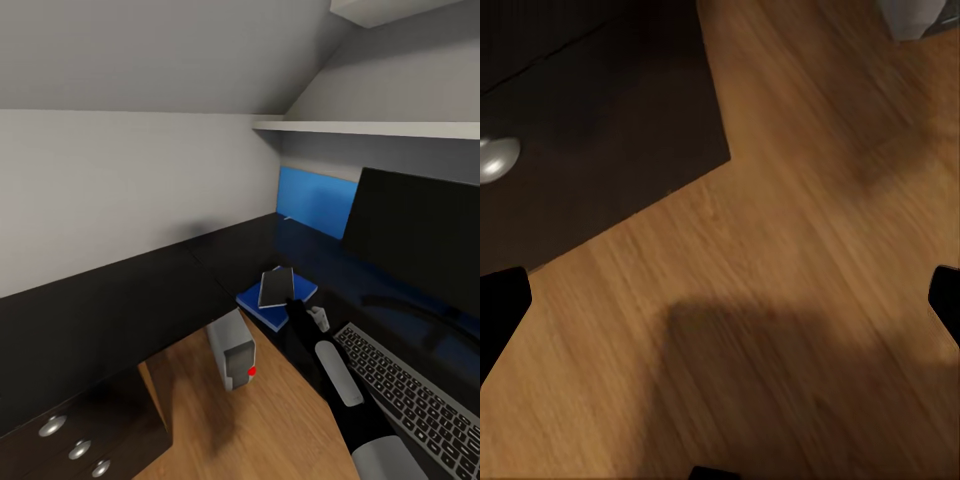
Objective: In the bedroom, organize the workspace by keeping the computer under the desk, ensuring the monitor is on the desk, placing the keyboard on the desk next to the monitor, placing the mouse on the desk next to the keyboard, moving the folder from the swivel chair onto the desk next to the mouse, stacking the notebook on top of the folder with the pen on top of the notebook, and positioning the swivel chair next to the desk.
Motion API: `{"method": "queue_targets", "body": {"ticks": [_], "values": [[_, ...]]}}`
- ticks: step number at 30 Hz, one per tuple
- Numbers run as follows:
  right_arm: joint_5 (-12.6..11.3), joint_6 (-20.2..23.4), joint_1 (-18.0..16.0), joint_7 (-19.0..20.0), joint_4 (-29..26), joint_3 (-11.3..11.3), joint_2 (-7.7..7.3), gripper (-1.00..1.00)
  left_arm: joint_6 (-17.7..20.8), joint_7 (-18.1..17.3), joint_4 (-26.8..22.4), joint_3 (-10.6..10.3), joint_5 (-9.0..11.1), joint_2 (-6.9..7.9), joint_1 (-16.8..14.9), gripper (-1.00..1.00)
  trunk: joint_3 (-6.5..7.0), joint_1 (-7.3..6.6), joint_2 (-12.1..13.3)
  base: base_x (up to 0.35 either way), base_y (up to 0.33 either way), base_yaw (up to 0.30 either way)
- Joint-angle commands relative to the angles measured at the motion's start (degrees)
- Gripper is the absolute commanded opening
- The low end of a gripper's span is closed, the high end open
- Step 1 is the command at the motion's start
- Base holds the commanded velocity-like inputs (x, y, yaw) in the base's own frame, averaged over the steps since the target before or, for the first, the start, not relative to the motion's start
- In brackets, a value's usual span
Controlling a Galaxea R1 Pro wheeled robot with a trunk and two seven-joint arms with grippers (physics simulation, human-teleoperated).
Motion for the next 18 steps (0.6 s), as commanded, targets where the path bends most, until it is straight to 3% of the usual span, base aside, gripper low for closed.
{"method": "queue_targets", "body": {"ticks": [1, 12, 18], "values": [[-0.31, 0.13, -0.03, -0.28, -0.04, -0.01, 0.01, -1.0, -0.19, 0.23, -0.15, -0.25, 0.06, 0.01, -0.1, 1.0, -0.06, 0.01, -0.03, 0.126, 0.0, 0.0], [-0.28, 0.13, -0.03, -0.32, 0.85, -0.01, 0.01, -1.0, -0.22, 0.2, -0.14, -0.25, 0.06, 0.03, -0.1, 1.0, -0.06, 0.01, -0.03, 0.03, 0.0, 0.0], [-0.26, 0.07, -0.03, -0.32, 1.4, -0.01, 0.01, -1.0, -0.26, 0.2, -0.14, -0.3, 0.06, 0.0, -0.1, 1.0, -0.06, 0.01, -0.03, 0.142, 0.0, 0.0]]}}
